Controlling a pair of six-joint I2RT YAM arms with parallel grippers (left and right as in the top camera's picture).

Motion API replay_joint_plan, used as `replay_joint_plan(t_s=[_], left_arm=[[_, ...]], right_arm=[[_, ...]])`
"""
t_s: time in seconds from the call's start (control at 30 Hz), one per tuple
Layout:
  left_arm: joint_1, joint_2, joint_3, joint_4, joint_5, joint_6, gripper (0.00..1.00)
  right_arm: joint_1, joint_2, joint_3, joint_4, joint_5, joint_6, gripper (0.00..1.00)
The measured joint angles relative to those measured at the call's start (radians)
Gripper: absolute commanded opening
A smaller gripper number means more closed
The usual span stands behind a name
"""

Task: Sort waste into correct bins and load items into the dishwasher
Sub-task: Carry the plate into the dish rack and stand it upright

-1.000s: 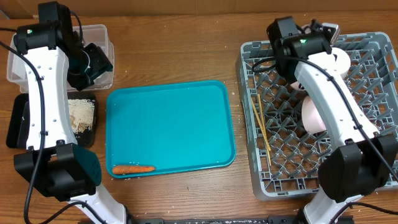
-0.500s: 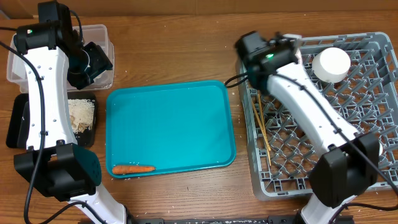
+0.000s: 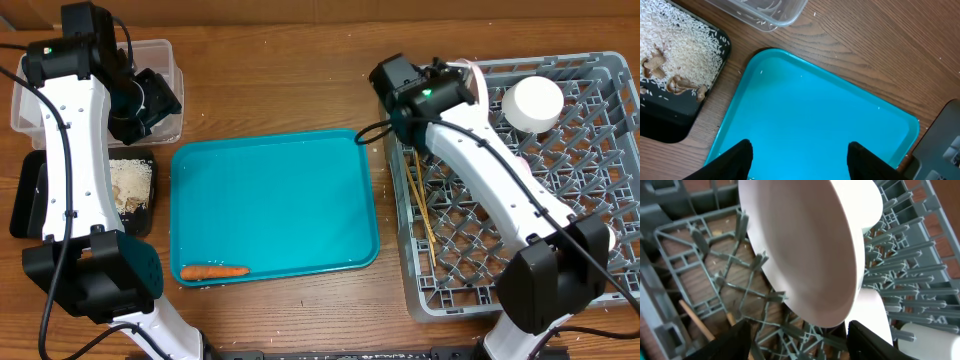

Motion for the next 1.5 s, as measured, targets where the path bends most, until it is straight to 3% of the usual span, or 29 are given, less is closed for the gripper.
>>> replay_joint_plan(t_s=[0.2,0.37,0.4,0.5,0.63,0.83,1.13,1.5], left_arm=[[0.000,0.000,0.000,-0.030,0.000,0.008,0.63],[-0.014,0.000,0.000,-0.073,0.000,0.011,0.63],[-0.022,0.000,0.000,-0.080,0.000,0.011,0.63],[-0.050,0.000,0.000,-0.117,0.000,0.014,0.63],[-0.104,0.000,0.000,-0.137,0.000,0.014,0.63],[-0.200,0.000,0.000,-0.154,0.000,0.014,0.63],[-0.282,0.000,0.000,-0.206,0.000,0.014,0.65],[-0.301,0.000,0.000,-0.251,0.000,0.014,0.66]], right_arm=[[-0.075,-0.065,0.049,0.033,-0.093,0.000,0.63],[-0.282,-0.164,0.067,0.087,-0.255,-0.042,0.60],[-0.331,-0.174,0.071,0.084,-0.282,-0.052,0.57],[-0.464,-0.180,0.073,0.086,-0.369,-0.072,0.34],[-0.607,-0.179,0.074,0.129,-0.433,-0.127,0.21],[-0.690,-0.144,0.074,0.119,-0.563,-0.257,0.20],[-0.630,0.031,0.068,0.111,-0.888,-0.531,0.19],[-0.603,0.032,0.066,0.077,-1.199,-0.763,0.25]])
